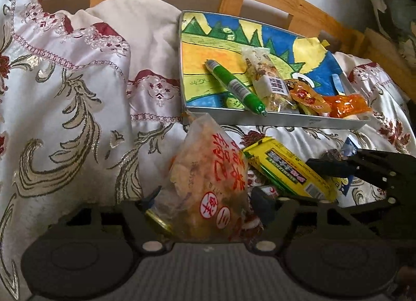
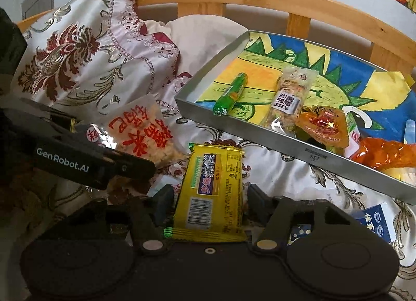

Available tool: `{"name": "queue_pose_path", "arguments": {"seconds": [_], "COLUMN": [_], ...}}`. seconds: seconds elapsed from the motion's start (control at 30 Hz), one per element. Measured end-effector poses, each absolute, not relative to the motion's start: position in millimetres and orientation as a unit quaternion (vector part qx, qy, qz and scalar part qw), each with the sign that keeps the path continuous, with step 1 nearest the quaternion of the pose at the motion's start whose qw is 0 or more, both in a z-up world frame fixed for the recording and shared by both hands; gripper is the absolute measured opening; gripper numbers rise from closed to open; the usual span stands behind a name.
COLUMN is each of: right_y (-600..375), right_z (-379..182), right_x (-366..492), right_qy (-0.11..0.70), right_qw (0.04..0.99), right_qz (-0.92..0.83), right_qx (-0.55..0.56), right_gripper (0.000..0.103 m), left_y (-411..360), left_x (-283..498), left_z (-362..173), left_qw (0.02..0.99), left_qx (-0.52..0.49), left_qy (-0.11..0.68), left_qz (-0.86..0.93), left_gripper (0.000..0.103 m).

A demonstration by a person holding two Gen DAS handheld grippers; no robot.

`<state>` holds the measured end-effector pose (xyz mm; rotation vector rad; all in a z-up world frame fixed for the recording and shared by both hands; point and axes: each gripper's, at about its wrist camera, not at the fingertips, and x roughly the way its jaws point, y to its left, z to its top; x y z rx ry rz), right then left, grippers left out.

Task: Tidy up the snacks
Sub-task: 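Lift the yellow packet with right gripper while left gripper grasps the clear cracker bag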

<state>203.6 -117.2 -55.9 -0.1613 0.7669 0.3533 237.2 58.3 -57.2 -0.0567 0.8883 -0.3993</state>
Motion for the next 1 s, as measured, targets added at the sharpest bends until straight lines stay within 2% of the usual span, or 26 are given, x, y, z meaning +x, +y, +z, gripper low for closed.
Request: {"name": "queue_pose_path", "arguments": {"seconds": [0.2, 0.33, 0.53, 0.77, 1.0], "right_y": [-119.9, -123.7, -119.0, -111.5, -140.0], "right_z": [-54.6, -53.5, -50.9, -44.8, -28.9], "right_x": [197.1, 188.8, 171.8, 142.4, 115.6], "right_qy": [0.371, 0.368, 0.357, 0.333, 0.323], "right_qw": [0.910, 0.913, 0.914, 0.913, 0.921], "right_qz": [0.171, 0.168, 0.173, 0.189, 0.171], "right_qx": [-0.069, -0.062, -0.084, -0.141, -0.132], "right_gripper": [0.053, 0.053, 0.052, 0.051, 0.051], "left_y": [53.4, 51.7, 52.4, 44.9, 32.9], "left_x": [233.9, 233.1, 232.7, 224.1, 207.9], "left_z": [-55.3, -53.1, -51.0, -42.4, -31.7], "left_qw": [0.880, 0.882, 0.881, 0.888, 0.896], "left_qx": [-0.018, -0.015, -0.030, -0.027, -0.041], "left_qy": [0.421, 0.415, 0.418, 0.407, 0.394], "left_qz": [-0.219, -0.224, -0.220, -0.214, -0.201], "left_gripper": [0.044, 0.034, 0.028, 0.028, 0.028]}}
